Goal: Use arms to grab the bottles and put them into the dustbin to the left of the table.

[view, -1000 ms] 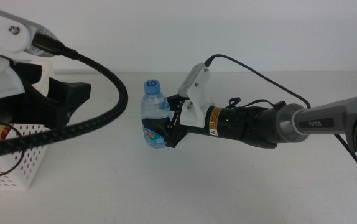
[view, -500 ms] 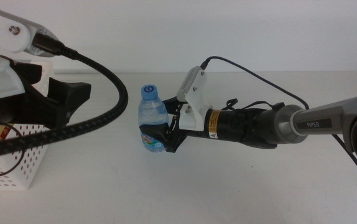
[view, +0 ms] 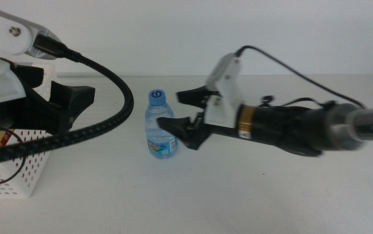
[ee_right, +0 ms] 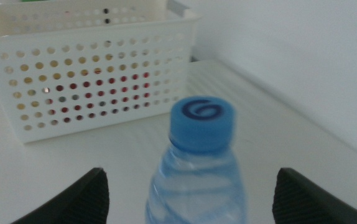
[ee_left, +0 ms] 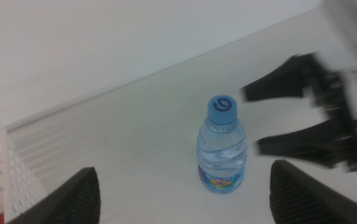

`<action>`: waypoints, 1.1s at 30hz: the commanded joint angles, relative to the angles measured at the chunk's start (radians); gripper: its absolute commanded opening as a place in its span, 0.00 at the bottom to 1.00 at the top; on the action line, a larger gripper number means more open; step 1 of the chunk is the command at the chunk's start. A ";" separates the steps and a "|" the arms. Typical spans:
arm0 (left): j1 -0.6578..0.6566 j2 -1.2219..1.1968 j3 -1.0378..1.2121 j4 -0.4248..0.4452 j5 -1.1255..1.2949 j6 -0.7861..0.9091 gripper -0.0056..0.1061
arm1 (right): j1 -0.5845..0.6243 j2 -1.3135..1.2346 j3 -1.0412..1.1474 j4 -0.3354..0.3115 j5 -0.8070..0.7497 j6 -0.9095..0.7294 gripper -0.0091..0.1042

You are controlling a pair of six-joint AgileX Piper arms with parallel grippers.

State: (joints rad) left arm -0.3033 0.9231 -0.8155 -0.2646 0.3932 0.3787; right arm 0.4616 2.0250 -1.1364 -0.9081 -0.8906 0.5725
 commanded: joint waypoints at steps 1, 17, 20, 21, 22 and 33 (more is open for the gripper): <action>-0.002 -0.010 -0.028 -0.011 -0.066 -0.012 0.84 | -0.027 -0.151 0.071 0.088 -0.039 -0.079 0.83; -0.002 -0.010 -0.028 -0.011 -0.067 -0.012 0.84 | -0.076 -0.917 0.419 0.319 0.633 0.066 0.77; -0.002 -0.010 -0.028 -0.011 -0.066 -0.012 0.84 | -0.070 -1.032 0.468 0.386 0.716 0.028 0.73; -0.002 -0.010 -0.028 -0.011 -0.066 -0.012 0.84 | -0.061 -1.072 0.488 0.427 0.740 -0.005 0.72; -0.002 -0.010 -0.028 -0.011 -0.066 -0.012 0.84 | -0.050 -1.110 0.502 0.471 0.758 -0.047 0.71; -0.002 -0.010 -0.028 -0.011 -0.066 -0.012 0.84 | 0.123 -1.318 0.526 1.061 1.163 -0.717 0.70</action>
State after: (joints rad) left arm -0.3033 0.9231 -0.8155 -0.2646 0.3932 0.3787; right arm 0.5791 0.7139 -0.5855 0.1043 0.2867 -0.0654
